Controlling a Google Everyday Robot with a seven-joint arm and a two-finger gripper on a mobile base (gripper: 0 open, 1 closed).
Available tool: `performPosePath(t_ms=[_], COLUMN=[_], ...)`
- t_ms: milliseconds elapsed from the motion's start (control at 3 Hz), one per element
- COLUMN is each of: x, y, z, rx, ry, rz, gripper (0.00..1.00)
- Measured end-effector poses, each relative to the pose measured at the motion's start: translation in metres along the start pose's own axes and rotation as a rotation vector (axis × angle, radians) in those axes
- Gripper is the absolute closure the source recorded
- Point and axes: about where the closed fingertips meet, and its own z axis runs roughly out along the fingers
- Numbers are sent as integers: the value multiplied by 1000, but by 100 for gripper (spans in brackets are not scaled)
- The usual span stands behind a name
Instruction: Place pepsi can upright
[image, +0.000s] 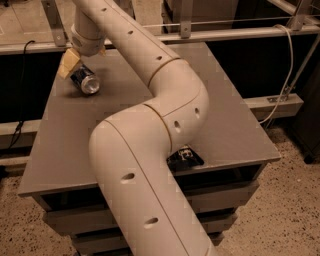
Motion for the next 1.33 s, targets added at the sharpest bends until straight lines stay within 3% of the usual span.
performPosePath(t_ms=[333,1000,1333], x=[-2,1,3], y=[3,9,11], z=[1,13,18], rx=[48,91,106], ry=[47,120,144], rz=[-22,-42,-52], gripper=[0,0,18])
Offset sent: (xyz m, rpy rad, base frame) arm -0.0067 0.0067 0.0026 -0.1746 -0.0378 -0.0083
